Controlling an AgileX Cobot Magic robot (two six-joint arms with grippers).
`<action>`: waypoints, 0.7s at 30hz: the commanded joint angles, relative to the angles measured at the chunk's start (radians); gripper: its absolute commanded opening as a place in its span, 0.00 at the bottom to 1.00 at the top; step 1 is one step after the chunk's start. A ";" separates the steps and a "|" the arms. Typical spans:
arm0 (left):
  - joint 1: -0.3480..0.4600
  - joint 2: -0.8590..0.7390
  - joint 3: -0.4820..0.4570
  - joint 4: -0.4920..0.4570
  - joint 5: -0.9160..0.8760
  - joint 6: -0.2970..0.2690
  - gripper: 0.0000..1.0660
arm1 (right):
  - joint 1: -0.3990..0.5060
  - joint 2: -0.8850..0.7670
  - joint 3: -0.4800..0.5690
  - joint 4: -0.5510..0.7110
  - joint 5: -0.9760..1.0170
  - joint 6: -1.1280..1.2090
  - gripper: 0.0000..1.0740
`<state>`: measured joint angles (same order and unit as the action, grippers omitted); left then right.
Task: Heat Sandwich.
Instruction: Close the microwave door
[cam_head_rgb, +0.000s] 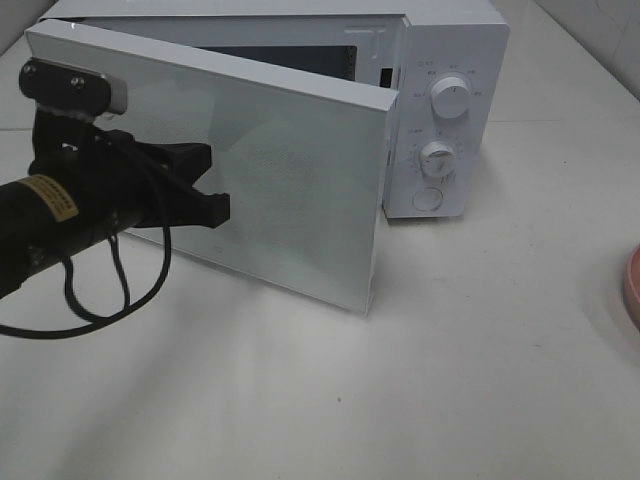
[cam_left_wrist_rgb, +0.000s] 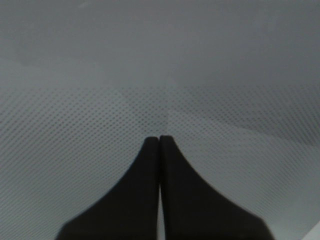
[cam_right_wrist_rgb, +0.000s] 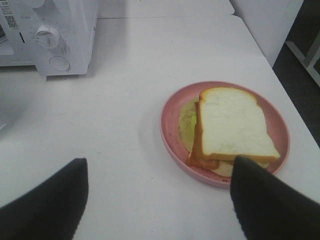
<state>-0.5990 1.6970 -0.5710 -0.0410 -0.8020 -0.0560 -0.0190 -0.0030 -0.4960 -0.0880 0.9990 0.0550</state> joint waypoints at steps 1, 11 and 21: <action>-0.021 0.018 -0.048 -0.015 0.007 0.005 0.00 | -0.005 -0.029 0.000 -0.001 -0.001 -0.005 0.70; -0.098 0.106 -0.234 -0.102 0.103 0.074 0.00 | -0.005 -0.029 0.000 -0.001 -0.001 -0.005 0.70; -0.137 0.214 -0.423 -0.192 0.181 0.125 0.00 | -0.005 -0.029 0.000 -0.001 -0.001 -0.005 0.70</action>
<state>-0.7290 1.9030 -0.9700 -0.2160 -0.6280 0.0600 -0.0190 -0.0030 -0.4960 -0.0880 0.9990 0.0550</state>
